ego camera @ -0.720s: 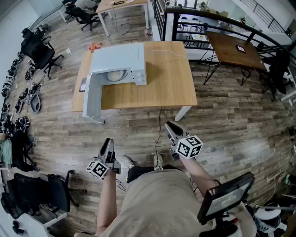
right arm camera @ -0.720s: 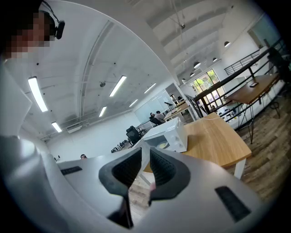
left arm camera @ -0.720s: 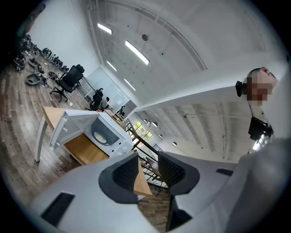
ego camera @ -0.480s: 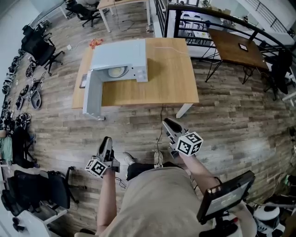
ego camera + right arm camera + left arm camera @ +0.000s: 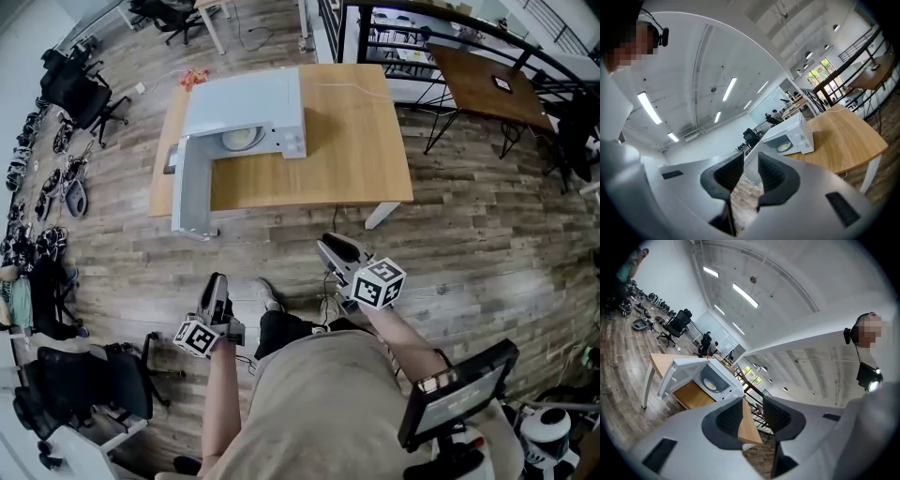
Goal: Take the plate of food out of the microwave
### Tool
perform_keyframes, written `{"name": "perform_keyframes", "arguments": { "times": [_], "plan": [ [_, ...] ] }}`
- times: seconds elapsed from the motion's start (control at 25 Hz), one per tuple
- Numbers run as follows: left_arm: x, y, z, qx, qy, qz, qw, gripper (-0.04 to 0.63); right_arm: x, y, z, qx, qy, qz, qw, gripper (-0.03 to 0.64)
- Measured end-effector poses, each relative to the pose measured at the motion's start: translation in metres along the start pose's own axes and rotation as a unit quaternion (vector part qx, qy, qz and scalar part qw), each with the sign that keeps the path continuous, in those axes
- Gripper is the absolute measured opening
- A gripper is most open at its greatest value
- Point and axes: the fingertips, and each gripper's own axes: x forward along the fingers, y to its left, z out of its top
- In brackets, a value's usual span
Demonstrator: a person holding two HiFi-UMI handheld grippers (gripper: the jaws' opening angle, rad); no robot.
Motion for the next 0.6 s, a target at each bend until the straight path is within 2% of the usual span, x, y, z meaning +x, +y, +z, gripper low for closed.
{"name": "perform_keyframes", "arguments": {
  "times": [0.16, 0.48, 0.6],
  "plan": [
    [0.024, 0.025, 0.016, -0.007, 0.007, -0.008, 0.9999, 0.137, 0.035, -0.003, 0.0, 0.004, 0.007, -0.004, 1.0, 0.077],
    [0.092, 0.061, 0.06, -0.003, 0.042, -0.049, 0.9979, 0.137, 0.115, -0.004, 0.019, 0.03, -0.001, -0.026, 0.999, 0.095],
    [0.115, 0.067, 0.076, 0.005, 0.052, -0.07, 0.9962, 0.089, 0.147, -0.01, 0.021, 0.041, 0.003, -0.037, 0.998, 0.095]
  ]
}}
